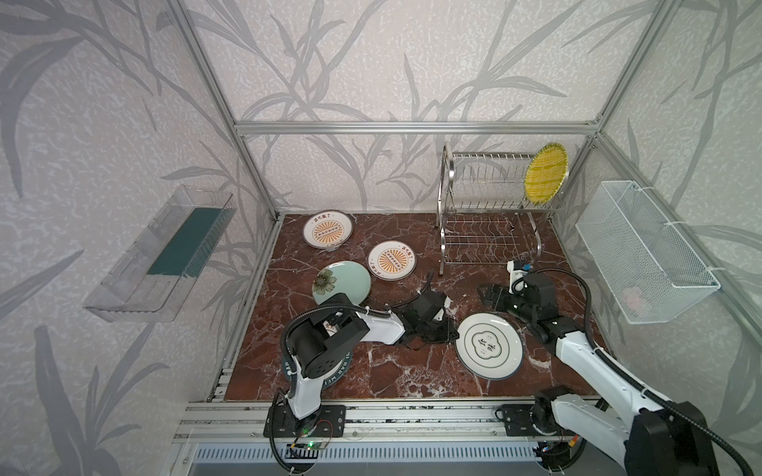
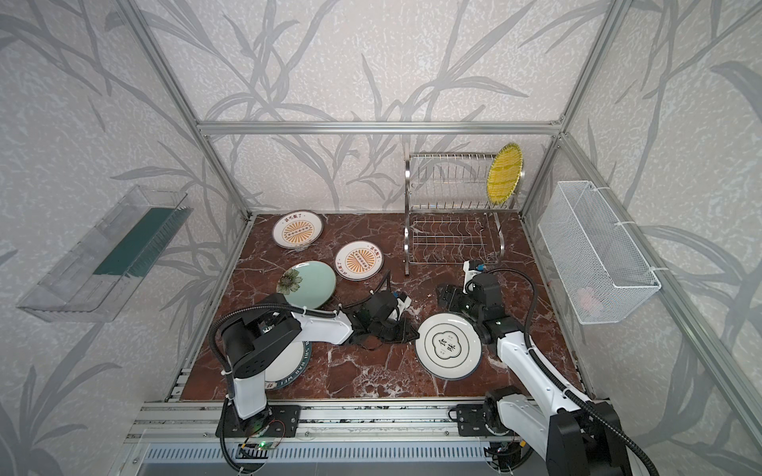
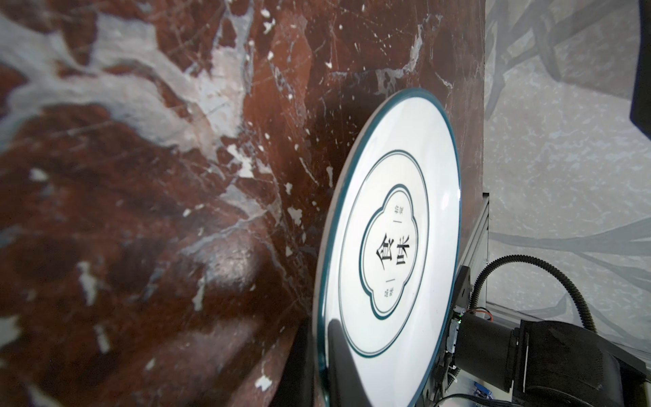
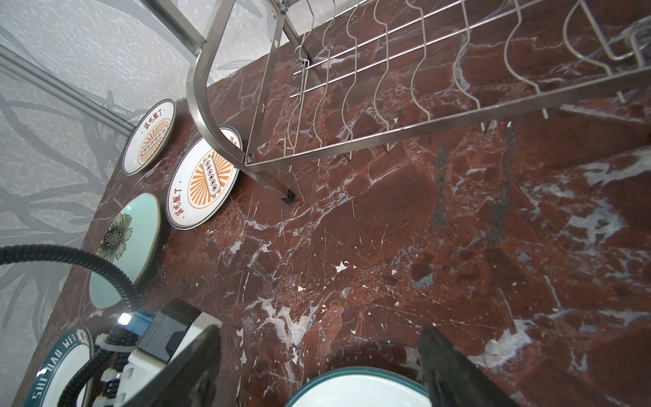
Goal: Load plates into a dish rack
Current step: Move the plate at the center of the table.
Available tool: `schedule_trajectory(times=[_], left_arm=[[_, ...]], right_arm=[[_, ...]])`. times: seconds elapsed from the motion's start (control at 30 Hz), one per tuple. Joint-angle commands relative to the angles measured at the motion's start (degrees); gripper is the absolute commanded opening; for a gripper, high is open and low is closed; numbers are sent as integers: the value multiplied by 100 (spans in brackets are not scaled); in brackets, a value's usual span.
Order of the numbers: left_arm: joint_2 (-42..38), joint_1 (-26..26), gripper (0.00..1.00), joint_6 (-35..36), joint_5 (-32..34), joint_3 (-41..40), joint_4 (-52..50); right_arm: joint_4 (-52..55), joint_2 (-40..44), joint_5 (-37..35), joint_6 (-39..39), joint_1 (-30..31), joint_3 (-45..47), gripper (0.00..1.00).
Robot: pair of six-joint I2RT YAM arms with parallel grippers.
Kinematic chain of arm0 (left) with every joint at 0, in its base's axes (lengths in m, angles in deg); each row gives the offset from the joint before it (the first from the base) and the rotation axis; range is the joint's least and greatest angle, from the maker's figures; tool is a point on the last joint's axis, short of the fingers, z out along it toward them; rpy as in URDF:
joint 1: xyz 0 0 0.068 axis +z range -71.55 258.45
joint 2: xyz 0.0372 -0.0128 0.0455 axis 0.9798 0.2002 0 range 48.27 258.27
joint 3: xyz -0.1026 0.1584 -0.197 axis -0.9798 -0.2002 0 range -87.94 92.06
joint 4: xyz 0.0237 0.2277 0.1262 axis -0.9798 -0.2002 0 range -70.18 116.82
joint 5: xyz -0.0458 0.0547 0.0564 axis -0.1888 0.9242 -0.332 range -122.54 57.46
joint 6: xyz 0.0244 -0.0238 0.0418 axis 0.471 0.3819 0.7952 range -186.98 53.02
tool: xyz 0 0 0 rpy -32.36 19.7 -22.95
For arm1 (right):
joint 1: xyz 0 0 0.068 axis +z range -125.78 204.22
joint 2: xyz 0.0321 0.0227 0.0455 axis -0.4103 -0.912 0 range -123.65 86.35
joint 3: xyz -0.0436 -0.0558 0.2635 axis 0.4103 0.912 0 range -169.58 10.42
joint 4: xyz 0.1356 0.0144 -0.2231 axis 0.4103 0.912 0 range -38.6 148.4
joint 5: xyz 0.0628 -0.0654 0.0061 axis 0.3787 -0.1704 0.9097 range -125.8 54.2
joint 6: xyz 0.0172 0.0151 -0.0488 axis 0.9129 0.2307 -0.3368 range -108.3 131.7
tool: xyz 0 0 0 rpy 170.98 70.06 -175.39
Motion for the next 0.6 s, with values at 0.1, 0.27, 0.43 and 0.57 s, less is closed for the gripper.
schedule_trajectory(times=[0.1,0.27,0.43,0.57], left_arm=[[-7,-27,7,-59,72,83,-16],[-84,-26,5,-80,212,15,-65],[-156,16,3,-141,295,-104,3],[-248,103,3,-269,357,-299,218]], right_arm=[[86,87,-56,-43,-37,45,86],[86,104,-58,-44,-45,55,86],[86,93,-58,-44,-47,27,86],[82,51,-45,-44,-55,16,86]])
